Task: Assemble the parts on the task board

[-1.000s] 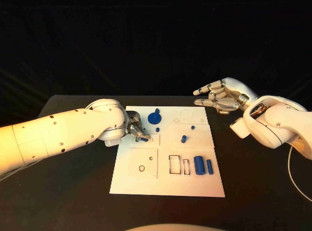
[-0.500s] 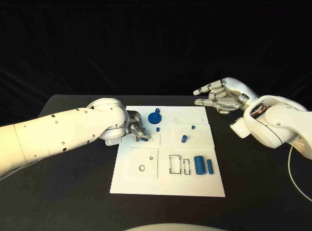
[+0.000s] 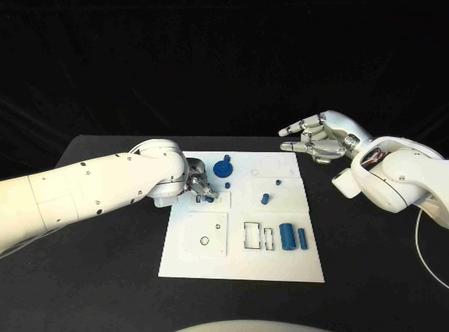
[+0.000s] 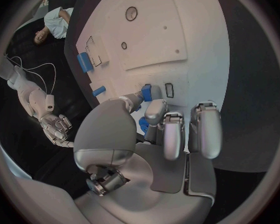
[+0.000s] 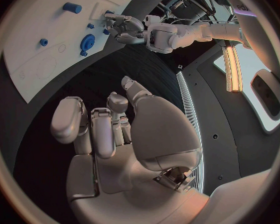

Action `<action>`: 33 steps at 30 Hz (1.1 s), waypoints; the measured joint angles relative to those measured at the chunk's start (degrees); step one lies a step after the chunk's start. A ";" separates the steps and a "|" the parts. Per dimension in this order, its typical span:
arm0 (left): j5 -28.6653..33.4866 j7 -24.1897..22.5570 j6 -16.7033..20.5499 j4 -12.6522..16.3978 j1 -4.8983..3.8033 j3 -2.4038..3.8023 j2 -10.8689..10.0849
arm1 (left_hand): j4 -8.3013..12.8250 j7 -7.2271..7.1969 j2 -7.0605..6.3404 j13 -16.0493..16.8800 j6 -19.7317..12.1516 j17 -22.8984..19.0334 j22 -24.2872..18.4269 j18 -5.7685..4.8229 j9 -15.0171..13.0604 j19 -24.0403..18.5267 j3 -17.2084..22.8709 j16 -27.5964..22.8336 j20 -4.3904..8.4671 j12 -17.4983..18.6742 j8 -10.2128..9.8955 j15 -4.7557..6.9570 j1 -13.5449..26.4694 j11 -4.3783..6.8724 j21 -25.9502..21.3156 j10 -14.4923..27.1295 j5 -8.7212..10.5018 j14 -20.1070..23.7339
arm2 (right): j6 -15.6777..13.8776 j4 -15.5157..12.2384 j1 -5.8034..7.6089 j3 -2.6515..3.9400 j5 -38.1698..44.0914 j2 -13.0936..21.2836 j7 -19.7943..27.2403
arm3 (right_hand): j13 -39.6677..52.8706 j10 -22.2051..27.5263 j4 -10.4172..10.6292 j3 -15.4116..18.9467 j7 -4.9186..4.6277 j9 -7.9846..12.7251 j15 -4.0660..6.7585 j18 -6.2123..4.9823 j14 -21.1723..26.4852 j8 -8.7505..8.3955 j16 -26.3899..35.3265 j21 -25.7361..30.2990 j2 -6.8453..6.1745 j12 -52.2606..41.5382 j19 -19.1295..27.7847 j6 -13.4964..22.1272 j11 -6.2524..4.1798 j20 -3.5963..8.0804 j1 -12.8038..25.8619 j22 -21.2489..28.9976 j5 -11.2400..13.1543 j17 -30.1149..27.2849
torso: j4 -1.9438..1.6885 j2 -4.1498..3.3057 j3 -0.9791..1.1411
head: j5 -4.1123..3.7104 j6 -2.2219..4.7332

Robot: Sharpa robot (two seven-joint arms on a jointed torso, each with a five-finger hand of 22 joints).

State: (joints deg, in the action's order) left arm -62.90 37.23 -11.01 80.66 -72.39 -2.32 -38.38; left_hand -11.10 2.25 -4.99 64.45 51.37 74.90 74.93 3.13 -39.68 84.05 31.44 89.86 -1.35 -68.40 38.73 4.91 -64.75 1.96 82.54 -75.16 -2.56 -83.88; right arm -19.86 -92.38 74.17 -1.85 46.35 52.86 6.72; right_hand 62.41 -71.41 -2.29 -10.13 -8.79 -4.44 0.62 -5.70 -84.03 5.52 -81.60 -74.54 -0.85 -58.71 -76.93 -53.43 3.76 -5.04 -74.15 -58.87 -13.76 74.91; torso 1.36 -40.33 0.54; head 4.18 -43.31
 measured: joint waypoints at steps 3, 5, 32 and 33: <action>0.00 0.00 -0.25 -0.04 0.09 -0.11 0.19 | -1.63 -0.49 -0.33 0.32 1.11 0.00 0.00 0.01 -0.04 0.00 -1.32 0.00 0.00 -0.40 0.32 0.00 2.34 -0.10 0.00 -0.31 -0.02 0.00 | 0.03 0.00 -0.01 0.00 0.00 -0.01 0.00 | 0.00 0.00 0.00 0.00 0.00 0.00 0.00 0.00 0.00 0.00 0.00 0.00 0.00 0.00 0.21 0.00 0.00 -0.21 0.00 0.06 0.00 0.00 | 0.00 0.00 0.02 | 0.01 -0.04; 0.00 0.00 -0.42 -0.07 0.11 -0.14 0.27 | -2.40 -0.52 -0.70 0.49 1.49 0.00 0.00 0.00 -0.28 0.00 -2.44 0.00 0.00 -0.64 0.35 0.00 3.52 -0.09 0.00 -0.31 -0.06 0.00 | 0.04 -0.01 -0.01 0.00 0.00 -0.01 0.01 | 0.00 0.00 0.00 0.00 0.00 0.00 0.00 0.00 0.00 0.00 0.00 0.00 0.00 0.00 0.21 0.00 0.00 -0.21 0.00 0.06 0.00 0.00 | 0.00 0.00 0.01 | 0.01 -0.07; 0.32 -0.11 -0.56 -0.88 0.22 0.02 -0.17 | -5.53 -1.23 -0.38 0.99 2.19 0.03 -0.01 0.01 -1.89 0.00 -16.83 0.00 0.43 -1.29 1.66 0.42 11.03 0.50 0.45 -0.91 -0.06 0.00 | 0.05 0.12 -0.04 0.00 -0.09 -0.05 0.09 | -0.78 0.62 0.16 0.16 0.00 0.10 0.00 0.00 0.00 0.00 0.58 0.67 -0.23 0.82 0.83 0.00 -0.20 0.01 0.23 1.36 0.00 -0.01 | -0.01 0.02 -0.06 | -0.07 0.05; 0.33 -0.11 -0.53 -0.84 0.22 0.04 -0.36 | -5.48 -1.23 -0.38 0.99 2.18 0.03 -0.01 0.01 -1.89 0.00 -16.89 0.00 0.43 -1.29 1.66 0.42 11.02 0.51 0.45 -0.91 -0.06 0.00 | 0.06 0.13 -0.05 0.00 -0.09 -0.05 0.10 | -0.77 0.62 0.16 0.16 0.00 0.10 0.00 -0.01 0.00 0.00 0.73 0.67 -0.23 0.82 0.83 0.00 -0.20 0.01 0.23 1.43 0.00 -0.01 | -0.01 0.02 -0.06 | -0.12 0.05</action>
State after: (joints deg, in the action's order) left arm -62.57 37.12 -11.54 79.82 -72.16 -2.29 -38.74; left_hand -16.58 1.02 -5.37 65.43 53.55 74.93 74.92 3.14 -41.56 84.05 14.55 89.86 -0.92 -69.69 40.39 5.33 -53.72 2.46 83.00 -76.07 -2.63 -83.88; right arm -19.80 -92.24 74.12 -1.85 46.26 52.81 6.82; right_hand 61.63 -70.79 -2.12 -9.97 -8.78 -4.34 0.62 -5.71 -84.03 5.52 -80.87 -73.87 -1.09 -57.89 -76.10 -53.42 3.56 -5.03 -73.91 -57.45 -13.76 74.90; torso 1.35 -40.30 0.48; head 4.06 -43.25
